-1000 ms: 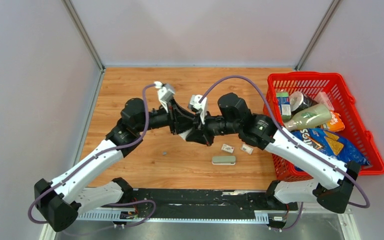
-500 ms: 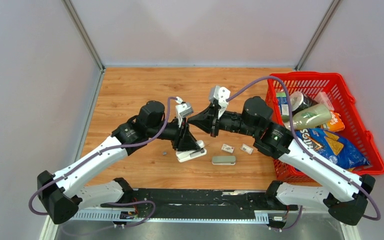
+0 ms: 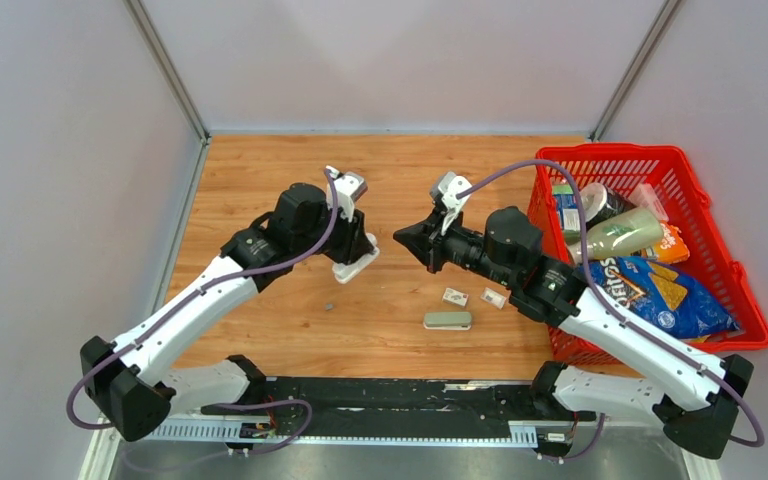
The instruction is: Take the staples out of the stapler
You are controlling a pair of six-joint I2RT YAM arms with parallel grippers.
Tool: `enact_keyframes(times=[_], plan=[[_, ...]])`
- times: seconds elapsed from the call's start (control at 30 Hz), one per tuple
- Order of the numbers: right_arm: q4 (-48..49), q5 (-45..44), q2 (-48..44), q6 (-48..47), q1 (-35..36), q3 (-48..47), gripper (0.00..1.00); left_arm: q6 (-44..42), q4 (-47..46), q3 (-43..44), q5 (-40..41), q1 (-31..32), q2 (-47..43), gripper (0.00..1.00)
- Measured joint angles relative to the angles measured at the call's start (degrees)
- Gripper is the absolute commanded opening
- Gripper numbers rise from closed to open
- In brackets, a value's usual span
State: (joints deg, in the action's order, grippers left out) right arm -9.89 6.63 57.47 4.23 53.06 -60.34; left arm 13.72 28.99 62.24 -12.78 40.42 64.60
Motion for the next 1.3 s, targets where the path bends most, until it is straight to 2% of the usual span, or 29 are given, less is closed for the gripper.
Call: enact_keyframes(times=[0.3, 0.7, 1.1, 1.3], plan=[[-0.6, -6.3, 1.2, 4.7, 0.0, 4.0, 0.00, 0.3, -2.7, -0.1, 14.2, -7.0, 4.9, 0.00], [0.7, -6.1, 5.0, 11.6, 0.0, 9.2, 0.00, 0.5, -15.7, -1.1, 28.9, -10.7, 13.2, 0.00], [3.0, -5.9, 5.0, 13.0, 0.0, 11.6, 0.00, 1.2, -22.4, -1.0, 32.4, -14.8, 31.3, 0.00], [3.0, -5.5, 5.0, 13.1, 0.0, 11.8, 0.00, 3.5, -26.8, -4.2, 32.1, -15.5, 35.1, 0.00]])
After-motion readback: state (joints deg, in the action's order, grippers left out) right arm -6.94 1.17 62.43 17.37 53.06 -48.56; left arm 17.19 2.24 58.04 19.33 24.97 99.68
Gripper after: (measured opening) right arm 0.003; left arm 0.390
